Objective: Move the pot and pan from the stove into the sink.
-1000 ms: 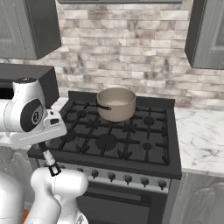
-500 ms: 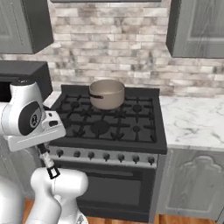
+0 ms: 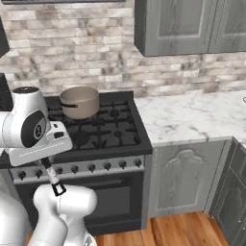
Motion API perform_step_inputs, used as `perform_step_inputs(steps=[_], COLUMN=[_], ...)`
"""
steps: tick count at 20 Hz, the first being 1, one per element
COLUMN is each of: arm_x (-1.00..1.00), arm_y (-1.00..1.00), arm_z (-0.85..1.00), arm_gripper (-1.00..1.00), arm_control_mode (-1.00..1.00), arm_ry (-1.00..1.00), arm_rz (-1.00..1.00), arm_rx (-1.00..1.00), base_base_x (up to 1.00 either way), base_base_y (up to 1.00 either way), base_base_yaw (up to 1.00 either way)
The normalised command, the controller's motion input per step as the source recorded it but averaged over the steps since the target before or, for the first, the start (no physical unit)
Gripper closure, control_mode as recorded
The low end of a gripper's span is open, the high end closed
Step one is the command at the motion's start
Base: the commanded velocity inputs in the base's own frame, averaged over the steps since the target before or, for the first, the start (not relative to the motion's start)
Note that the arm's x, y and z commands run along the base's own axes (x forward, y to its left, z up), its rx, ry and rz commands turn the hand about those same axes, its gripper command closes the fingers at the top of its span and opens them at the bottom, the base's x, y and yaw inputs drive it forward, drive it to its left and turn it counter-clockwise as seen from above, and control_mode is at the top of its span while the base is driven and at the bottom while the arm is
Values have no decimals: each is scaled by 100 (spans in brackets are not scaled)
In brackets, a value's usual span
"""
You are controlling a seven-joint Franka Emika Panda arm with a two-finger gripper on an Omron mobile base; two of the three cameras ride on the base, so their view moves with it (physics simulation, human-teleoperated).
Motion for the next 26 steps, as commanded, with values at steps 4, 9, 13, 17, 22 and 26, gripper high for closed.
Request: perform_step_inputs(steps=[4, 9, 13, 17, 22, 26], arm_x=[0, 0, 0, 0, 0, 0], arm_y=[0, 0, 0, 0, 0, 0], arm_z=[0, 0, 0, 0, 0, 0], arm_gripper=[100, 100, 100, 100, 100, 100], arm_control_mode=[100, 100, 100, 100, 100, 100], arm_ry=[0, 0, 0, 0, 0, 0], arm_rz=[0, 0, 0, 0, 0, 0], arm_rx=[0, 0, 0, 0, 0, 0], base_base_x=[1, 1, 1, 1, 1, 1], base_base_y=[-6, -6, -6, -7, -7, -7], base_base_yaw=[-50, -50, -50, -50, -50, -50])
